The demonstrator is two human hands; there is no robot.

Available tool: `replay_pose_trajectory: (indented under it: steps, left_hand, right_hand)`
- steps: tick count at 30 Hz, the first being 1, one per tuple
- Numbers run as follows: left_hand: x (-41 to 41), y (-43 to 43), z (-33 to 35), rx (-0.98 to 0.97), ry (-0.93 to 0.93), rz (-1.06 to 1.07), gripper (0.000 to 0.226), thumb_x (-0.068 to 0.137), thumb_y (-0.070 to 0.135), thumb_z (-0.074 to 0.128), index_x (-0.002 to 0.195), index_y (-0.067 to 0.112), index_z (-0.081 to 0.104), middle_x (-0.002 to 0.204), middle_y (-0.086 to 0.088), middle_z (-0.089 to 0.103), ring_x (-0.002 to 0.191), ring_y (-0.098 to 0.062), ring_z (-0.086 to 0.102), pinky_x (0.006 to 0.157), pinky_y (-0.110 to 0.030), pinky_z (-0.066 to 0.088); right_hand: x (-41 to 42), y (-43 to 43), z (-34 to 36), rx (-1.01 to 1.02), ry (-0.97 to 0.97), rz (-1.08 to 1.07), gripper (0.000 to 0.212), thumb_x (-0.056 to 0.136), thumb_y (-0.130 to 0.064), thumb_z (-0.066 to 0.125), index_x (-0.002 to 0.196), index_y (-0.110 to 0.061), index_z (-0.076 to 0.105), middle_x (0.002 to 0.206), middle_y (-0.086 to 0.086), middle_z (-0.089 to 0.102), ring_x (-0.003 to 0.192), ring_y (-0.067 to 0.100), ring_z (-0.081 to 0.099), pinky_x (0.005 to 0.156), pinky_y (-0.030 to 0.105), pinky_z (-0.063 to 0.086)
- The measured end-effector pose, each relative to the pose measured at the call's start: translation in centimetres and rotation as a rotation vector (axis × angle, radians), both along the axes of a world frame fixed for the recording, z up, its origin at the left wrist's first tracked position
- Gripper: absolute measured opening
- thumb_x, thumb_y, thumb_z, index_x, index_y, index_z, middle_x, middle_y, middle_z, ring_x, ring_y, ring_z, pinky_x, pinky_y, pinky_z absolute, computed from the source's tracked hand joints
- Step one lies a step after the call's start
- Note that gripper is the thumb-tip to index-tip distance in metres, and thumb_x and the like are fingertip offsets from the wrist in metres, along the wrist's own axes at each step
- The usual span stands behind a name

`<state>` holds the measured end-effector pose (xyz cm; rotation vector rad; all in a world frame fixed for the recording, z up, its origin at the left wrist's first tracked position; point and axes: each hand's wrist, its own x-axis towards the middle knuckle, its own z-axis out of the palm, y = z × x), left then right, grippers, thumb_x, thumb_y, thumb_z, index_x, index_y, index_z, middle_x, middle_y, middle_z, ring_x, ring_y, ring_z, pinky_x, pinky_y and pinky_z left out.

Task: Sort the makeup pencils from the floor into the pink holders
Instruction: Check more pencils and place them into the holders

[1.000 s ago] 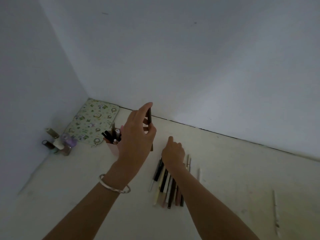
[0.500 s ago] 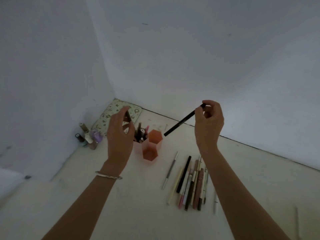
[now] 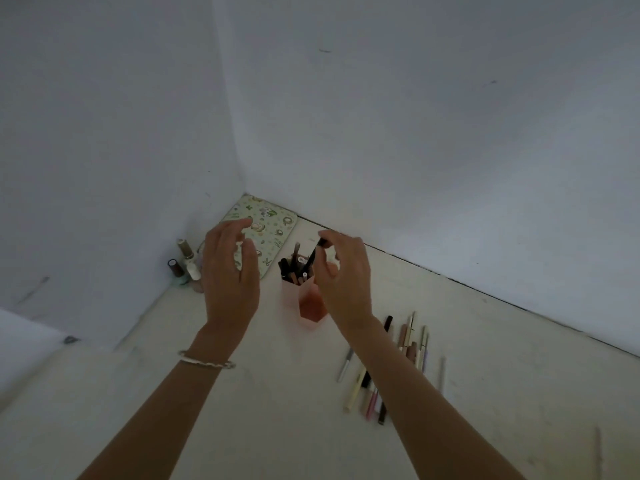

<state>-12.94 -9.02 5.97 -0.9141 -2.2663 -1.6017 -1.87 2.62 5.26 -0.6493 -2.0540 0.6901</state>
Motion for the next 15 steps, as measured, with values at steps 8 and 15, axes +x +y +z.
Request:
replay_pose_trajectory:
  steps: [8,15]
  left_hand:
    - [8.5,2.0,-0.8,-0.056,-0.069,-0.317,0.017,0.091,0.003,0.050,0.098,0.018,0.053,0.093,0.007,0.056,0.079,-0.003,0.058,0.065,-0.014,0.049]
    - [14.1,7.6,-6.9,-0.753,0.003,-0.449,0.024,0.099,0.010,0.038,0.122,0.013,0.045,0.104,0.001,0.053,0.083,-0.012,0.057,0.068,-0.018,0.047]
  right_hand:
    - [2.2,0.7,-0.9,-0.016,-0.003,-0.091,0.029,0.088,-0.017,0.050,0.111,-0.008,0.067,0.093,0.002,0.065,0.084,0.012,0.054,0.078,0.021,0.044]
    - [9.4,5.7,0.5,-0.259,0.033,-0.333,0.033,0.082,-0.004,0.053,0.112,-0.016,0.061,0.089,-0.004,0.061,0.072,0.014,0.049,0.070,0.025,0.044]
